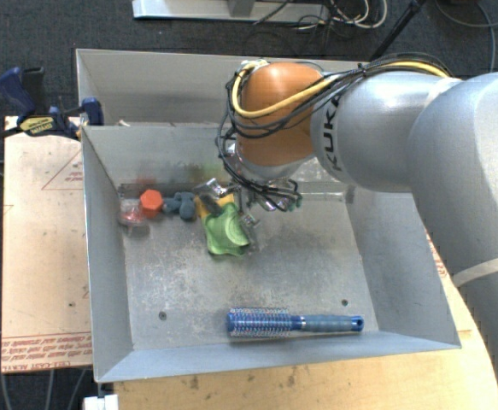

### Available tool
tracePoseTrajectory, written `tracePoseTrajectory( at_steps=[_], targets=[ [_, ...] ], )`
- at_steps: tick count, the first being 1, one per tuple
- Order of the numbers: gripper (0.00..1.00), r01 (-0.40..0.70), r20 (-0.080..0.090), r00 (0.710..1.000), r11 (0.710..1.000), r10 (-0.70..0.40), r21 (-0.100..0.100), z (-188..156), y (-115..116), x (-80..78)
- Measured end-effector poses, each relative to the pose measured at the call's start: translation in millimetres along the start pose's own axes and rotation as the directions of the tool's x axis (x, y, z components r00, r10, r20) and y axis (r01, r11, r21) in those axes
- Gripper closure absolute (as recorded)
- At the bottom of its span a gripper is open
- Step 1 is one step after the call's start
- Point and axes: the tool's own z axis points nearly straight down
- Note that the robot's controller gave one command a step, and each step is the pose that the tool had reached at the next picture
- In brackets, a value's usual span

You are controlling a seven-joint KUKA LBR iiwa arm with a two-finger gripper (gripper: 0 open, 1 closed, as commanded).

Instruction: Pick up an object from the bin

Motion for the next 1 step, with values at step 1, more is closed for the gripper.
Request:
tracePoseTrajectory(
  at_steps=[1],
  targets=[
    [0.00,0.406,0.002,0.914,0.914,-0.406,0.009,0.2,4.1,0.3]
  ],
)
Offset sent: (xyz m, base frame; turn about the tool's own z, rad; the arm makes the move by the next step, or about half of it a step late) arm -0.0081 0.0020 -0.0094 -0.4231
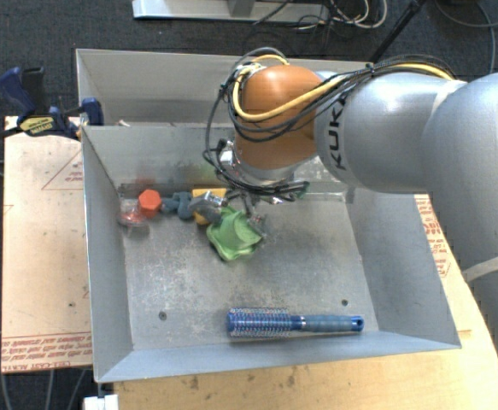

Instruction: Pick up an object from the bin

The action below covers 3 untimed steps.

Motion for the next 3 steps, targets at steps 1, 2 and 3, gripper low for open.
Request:
tracePoseTrajectory(
  at_steps=[1,2,3],
  targets=[
    [1.00,-0.002,-0.001,1.000,1.000,0.002,-0.001,-1.5,-0.7,0.4],
    [1.00,-0.002,-0.001,1.000,1.000,0.002,-0.002,-1.5,-0.8,0.4],
    [0.00,-0.001,-0.001,1.000,1.000,0.001,-0.002,-1.5,-0.8,0.4]
  ],
)
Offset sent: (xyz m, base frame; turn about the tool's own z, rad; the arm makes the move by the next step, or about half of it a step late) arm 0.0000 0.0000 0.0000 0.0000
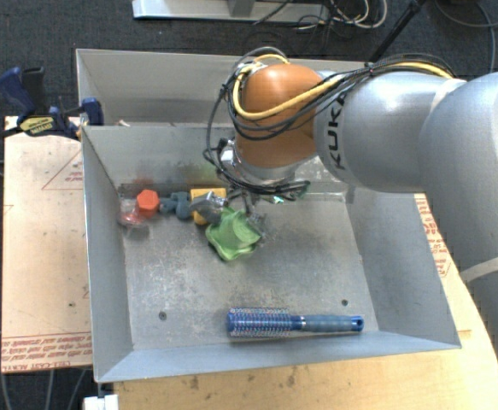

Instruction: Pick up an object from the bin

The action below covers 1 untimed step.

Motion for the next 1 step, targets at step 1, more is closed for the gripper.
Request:
tracePoseTrajectory(
  at_steps=[1],
  targets=[
    [0.00,0.297,0.004,0.955,0.955,-0.297,0.006,-0.3,3.7,-2.4]
  ],
)
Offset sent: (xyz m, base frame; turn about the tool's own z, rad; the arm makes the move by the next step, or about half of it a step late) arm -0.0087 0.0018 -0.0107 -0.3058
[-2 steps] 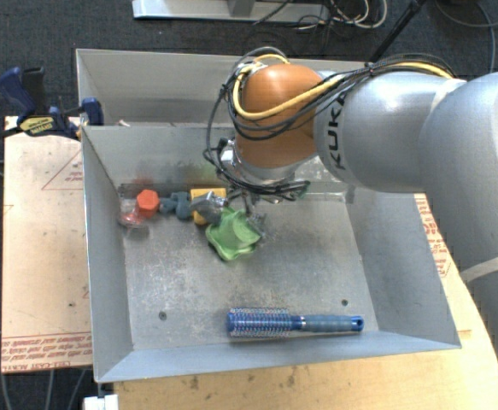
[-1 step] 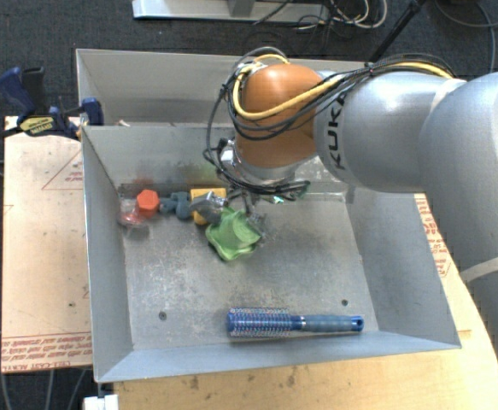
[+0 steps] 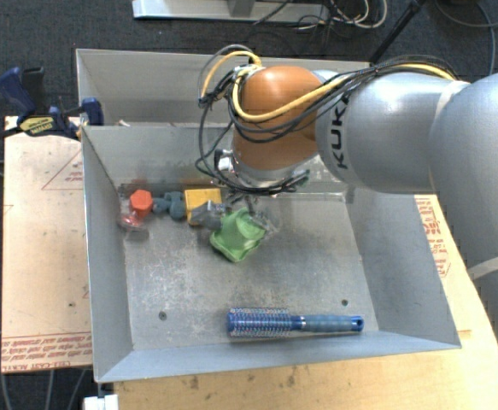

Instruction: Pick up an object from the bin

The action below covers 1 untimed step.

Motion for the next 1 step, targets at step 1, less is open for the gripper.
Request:
tracePoseTrajectory(
  at_steps=[1],
  targets=[
    [0.00,0.653,0.006,0.757,0.757,-0.653,-0.005,6.2,4.7,14.3]
  ],
)
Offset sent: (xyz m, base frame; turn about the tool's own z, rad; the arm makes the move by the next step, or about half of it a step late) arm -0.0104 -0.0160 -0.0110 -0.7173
